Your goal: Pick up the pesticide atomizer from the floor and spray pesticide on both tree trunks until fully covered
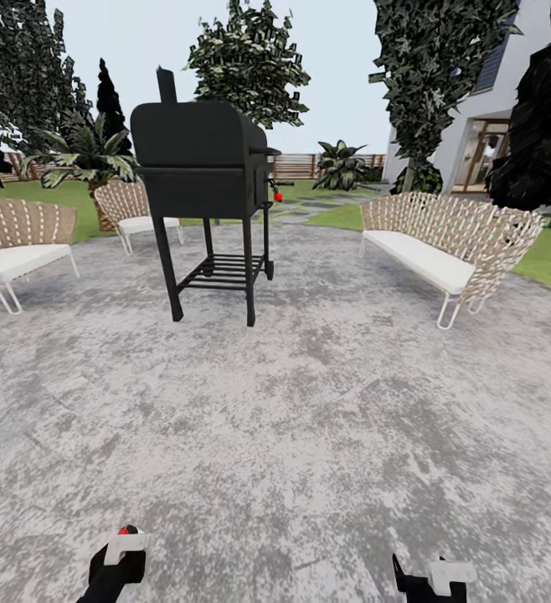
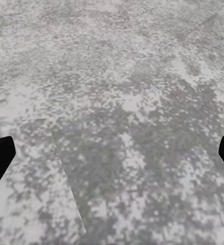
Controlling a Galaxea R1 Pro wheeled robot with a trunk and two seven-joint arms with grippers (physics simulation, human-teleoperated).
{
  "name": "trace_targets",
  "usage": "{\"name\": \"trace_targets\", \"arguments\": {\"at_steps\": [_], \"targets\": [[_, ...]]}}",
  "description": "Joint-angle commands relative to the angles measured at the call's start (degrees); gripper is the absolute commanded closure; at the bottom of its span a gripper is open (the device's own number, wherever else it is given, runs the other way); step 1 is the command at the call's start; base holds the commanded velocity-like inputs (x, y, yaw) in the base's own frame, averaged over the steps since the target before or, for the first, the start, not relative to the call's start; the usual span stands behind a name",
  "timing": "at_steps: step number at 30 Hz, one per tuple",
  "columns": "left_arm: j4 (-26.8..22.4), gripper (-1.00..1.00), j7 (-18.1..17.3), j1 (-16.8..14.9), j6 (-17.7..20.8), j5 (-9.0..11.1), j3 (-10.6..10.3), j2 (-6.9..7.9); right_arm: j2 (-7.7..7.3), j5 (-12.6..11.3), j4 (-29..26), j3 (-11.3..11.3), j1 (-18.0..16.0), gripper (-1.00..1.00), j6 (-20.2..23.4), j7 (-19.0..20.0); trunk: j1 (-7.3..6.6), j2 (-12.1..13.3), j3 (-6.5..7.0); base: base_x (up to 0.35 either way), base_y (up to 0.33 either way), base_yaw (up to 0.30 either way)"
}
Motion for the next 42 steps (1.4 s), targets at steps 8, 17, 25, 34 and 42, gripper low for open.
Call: {"name": "trace_targets", "arguments": {"at_steps": [8, 17, 25, 34, 42], "targets": [[0.05, 1.0, -0.34, -0.03, -0.17, 0.05, 0.29, -0.1, 0.01, 0.03, 0.1, -0.04, -0.02, -1.0, -0.17, -0.02, -0.6, 0.87, 1.65, 0.0, 0.0, 0.0], [0.13, 1.0, -0.31, -0.03, -0.15, 0.07, 0.29, -0.11, 0.01, -0.12, -0.31, -0.26, -0.02, -1.0, -0.25, -0.03, -2.58, 4.48, 3.26, 0.0, 0.0, 0.0], [0.14, 1.0, -0.31, -0.03, -0.17, 0.07, 0.29, -0.11, 0.01, -0.06, -0.09, -0.39, -0.02, -1.0, -0.26, -0.1, -4.34, 7.69, 4.66, 0.0, 0.0, 0.018], [0.09, 1.0, -0.33, -0.03, -0.27, 0.12, 0.29, -0.11, 0.01, -0.06, -0.04, -0.47, -0.03, -1.0, -0.26, -0.17, -5.66, 10.09, 5.26, 0.0, 0.0, 0.182], [0.08, 1.0, -0.28, -0.03, -0.38, -0.02, 0.29, -0.36, 0.01, -0.06, -0.2, -0.42, -0.03, -1.0, -0.34, -0.12, -5.66, 10.09, 5.11, 0.067, -0.032, 0.062]]}}
